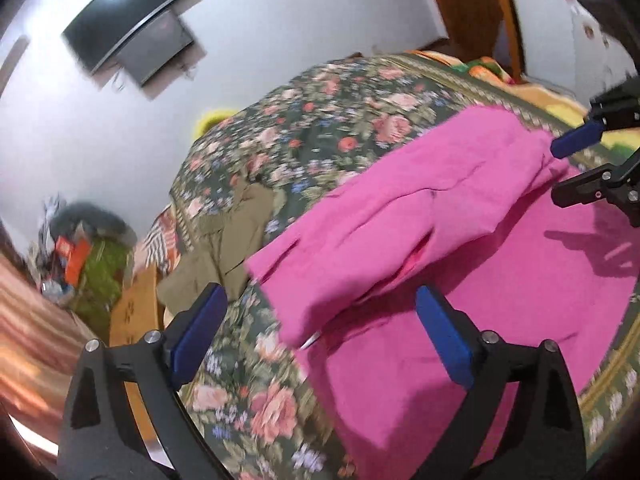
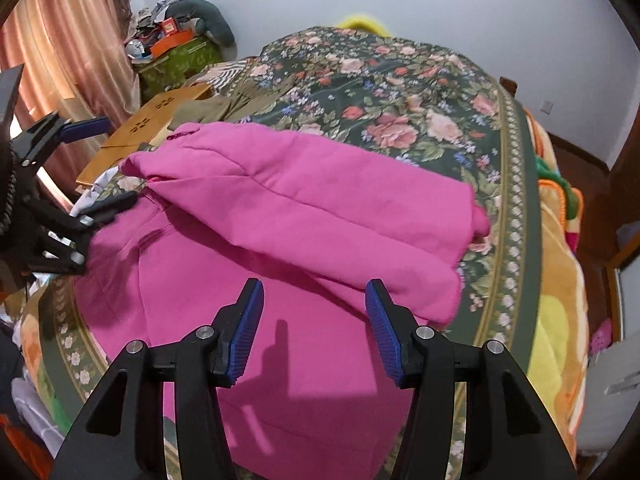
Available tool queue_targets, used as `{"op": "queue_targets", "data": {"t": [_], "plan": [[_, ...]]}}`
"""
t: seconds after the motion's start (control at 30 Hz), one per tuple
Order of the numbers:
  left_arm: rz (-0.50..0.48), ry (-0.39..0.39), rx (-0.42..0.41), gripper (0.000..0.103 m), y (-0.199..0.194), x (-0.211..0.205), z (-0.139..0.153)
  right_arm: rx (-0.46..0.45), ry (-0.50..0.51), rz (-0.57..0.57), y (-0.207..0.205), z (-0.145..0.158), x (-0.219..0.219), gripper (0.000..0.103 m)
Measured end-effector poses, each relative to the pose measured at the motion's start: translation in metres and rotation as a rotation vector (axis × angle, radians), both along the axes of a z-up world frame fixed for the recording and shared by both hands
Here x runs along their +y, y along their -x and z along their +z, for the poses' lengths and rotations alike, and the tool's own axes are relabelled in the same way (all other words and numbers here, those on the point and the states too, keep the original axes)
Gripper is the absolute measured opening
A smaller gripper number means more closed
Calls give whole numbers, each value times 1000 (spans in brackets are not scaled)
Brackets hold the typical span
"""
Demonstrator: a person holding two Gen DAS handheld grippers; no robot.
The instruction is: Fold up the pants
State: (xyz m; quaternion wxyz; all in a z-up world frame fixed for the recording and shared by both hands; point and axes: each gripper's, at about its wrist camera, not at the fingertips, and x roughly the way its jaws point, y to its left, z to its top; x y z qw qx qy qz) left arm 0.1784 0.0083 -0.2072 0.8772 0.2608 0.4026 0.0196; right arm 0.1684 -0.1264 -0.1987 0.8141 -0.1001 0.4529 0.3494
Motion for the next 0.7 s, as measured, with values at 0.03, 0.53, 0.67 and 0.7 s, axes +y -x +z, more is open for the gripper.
{"op": "queue_targets", "data": {"t": [0.03,0.53,0.67,0.7], "plan": [[-10,-8,9,96,-3,-4,-4,4,5,3,0,-2,2,49],[-17,145,34,66,-48,-4,10,-124,18,71,-10,-3,46,67],[12,177,48,34,-54,3,9,-140,-5,44,-23,-1,50,64],[22,192,56,24,-55,6,8,-144,-6,35,-25,-1,50,56]]}}
